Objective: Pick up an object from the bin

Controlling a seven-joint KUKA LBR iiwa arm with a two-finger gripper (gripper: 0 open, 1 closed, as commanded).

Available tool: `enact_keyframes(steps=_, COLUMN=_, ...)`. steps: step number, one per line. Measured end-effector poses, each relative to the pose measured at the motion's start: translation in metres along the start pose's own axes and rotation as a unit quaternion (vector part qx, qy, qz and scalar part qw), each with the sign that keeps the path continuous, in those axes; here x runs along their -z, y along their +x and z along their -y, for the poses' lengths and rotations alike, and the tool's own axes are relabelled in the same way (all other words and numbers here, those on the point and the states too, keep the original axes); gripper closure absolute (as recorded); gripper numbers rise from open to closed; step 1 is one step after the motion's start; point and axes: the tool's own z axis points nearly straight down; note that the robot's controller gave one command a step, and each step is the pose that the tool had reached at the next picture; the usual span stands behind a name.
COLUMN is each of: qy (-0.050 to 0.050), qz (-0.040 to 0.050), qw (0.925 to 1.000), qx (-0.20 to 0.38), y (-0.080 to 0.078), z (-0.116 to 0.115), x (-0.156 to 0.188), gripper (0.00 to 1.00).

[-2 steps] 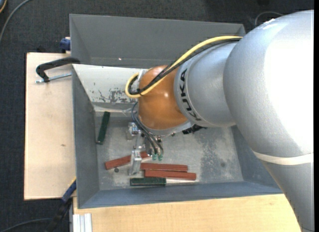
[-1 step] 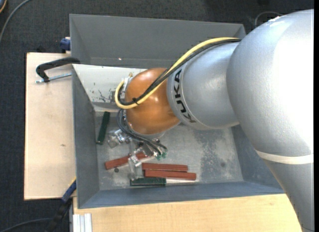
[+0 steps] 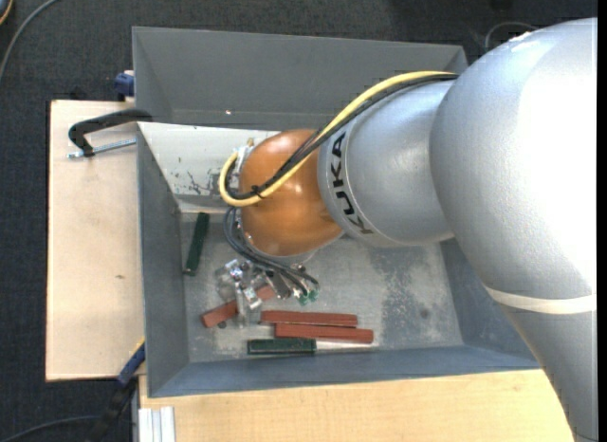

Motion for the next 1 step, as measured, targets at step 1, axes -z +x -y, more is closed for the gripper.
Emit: enact_keyframes(steps=1, qy=0.002, qz=0.0059, qw=0.9869, qx=0.161, y=0.0329, z=-0.0020, x=0.1886, gripper=1.00)
